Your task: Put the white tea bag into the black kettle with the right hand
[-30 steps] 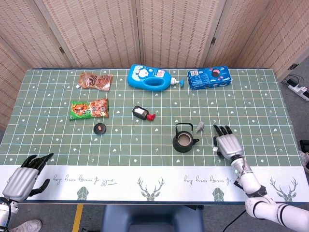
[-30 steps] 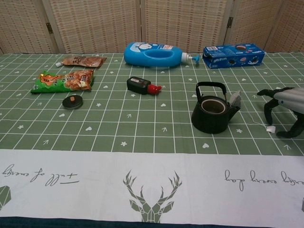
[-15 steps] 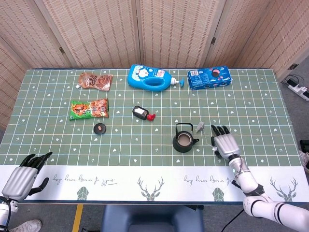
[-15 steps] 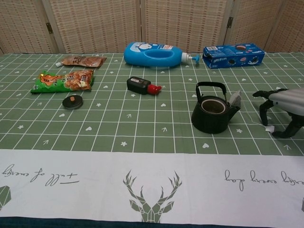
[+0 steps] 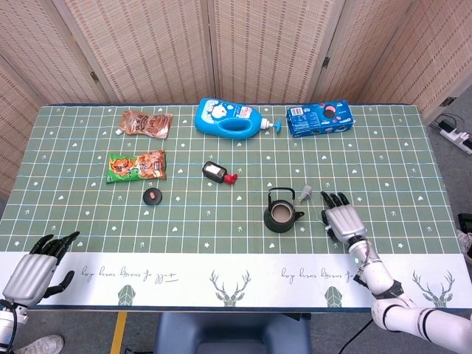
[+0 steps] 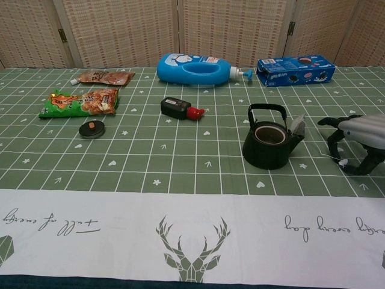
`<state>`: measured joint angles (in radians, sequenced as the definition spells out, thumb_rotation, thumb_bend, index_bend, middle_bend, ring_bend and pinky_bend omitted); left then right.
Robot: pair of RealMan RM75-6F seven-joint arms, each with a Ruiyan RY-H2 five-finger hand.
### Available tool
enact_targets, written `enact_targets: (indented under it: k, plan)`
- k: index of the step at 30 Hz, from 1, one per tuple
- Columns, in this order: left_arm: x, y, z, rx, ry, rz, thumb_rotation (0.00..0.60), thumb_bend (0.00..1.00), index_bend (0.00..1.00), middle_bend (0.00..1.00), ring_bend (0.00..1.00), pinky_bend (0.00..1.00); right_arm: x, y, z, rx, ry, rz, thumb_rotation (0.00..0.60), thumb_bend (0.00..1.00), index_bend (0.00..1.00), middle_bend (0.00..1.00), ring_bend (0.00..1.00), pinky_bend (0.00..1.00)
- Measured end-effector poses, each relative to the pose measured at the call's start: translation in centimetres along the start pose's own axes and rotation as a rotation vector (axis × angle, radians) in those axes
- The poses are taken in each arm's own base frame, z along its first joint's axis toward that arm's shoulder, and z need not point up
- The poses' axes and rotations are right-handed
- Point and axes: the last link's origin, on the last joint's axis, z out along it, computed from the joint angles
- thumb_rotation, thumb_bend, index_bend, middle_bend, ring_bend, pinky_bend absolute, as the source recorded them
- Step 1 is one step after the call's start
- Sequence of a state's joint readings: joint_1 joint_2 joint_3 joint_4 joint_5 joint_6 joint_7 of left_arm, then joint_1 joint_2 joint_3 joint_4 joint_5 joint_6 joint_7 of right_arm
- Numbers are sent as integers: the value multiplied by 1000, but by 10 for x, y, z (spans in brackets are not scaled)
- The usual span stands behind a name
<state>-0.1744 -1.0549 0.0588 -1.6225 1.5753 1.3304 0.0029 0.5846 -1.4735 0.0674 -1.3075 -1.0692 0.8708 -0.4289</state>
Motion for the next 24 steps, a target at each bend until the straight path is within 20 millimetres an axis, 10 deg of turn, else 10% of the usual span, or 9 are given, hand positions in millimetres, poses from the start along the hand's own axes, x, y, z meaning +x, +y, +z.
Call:
enact_targets:
  k: [24]
  plan:
    - [-1, 0, 0, 0, -5, 3, 600, 402, 0, 147, 174, 96, 37, 1, -23, 43, 133, 73, 600, 333, 561, 0, 59, 0]
